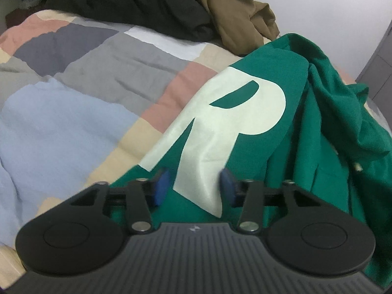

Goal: Fold large clothes

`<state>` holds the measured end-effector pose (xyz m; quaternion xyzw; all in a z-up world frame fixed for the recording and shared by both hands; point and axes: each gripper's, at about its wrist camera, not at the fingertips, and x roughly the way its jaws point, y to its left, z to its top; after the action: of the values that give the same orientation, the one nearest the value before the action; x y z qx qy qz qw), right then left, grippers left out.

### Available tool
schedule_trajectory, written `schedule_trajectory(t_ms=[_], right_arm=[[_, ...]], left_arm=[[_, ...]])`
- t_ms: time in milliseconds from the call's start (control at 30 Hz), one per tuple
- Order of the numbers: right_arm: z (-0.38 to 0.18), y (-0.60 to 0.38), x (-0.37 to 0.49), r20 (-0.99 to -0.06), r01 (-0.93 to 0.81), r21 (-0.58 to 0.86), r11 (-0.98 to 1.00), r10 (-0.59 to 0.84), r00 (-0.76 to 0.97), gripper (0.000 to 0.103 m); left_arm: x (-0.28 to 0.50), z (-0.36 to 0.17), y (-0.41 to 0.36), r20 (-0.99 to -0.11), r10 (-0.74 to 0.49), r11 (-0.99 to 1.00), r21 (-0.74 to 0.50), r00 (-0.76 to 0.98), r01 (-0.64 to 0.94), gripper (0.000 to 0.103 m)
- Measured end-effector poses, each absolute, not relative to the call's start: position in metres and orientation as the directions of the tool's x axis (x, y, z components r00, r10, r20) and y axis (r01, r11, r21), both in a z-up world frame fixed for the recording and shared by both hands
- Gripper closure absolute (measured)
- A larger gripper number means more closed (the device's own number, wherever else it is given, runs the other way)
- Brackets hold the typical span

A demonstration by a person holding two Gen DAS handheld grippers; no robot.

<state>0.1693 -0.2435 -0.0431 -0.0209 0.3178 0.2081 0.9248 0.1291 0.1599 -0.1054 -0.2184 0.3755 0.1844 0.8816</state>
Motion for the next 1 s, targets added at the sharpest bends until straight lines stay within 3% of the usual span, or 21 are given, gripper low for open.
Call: schedule_trajectory(t_ms=[67, 167, 367, 633, 867, 1000], right_arm=[[-0.031, -0.263, 0.182, -0.577, -0.355, 0.103, 0.929, 0.347, 0.740, 0.072], [-0.017, -0.294, 0.204, -0.557, -0.297, 0.133, 0.946, 0.319, 0.767, 0.072], [0.011, -0.363, 0.242, -0.507, -0.202, 0.183, 0.962, 0.268, 0.819, 0.073], [0.051, -0.452, 0.303, -0.410, -0.070, 0.189, 0.979, 0.144, 0.901, 0.074], [0.054, -0.525, 0.367, -0.348, 0.146, 0.115, 0.983, -0.097, 0.932, 0.074], [0.025, -0.575, 0.406, -0.379, 0.297, 0.124, 0.947, -0.232, 0.896, 0.074]], left_arm=[[0.130, -0.105, 0.162, -0.740, 0.181, 0.838, -0.229, 0.648, -0.496, 0.080], [0.130, -0.098, 0.165, -0.729, 0.206, 0.836, -0.216, 0.653, -0.505, 0.094], [0.135, -0.080, 0.199, -0.727, 0.248, 0.788, -0.232, 0.640, -0.570, 0.097], [0.168, -0.030, 0.267, -0.678, 0.412, 0.730, -0.154, 0.609, -0.666, 0.098], [0.227, -0.028, 0.305, -0.645, 0.538, 0.687, -0.038, 0.543, -0.725, 0.097], [0.260, -0.053, 0.325, -0.654, 0.580, 0.667, 0.039, 0.485, -0.744, 0.097]])
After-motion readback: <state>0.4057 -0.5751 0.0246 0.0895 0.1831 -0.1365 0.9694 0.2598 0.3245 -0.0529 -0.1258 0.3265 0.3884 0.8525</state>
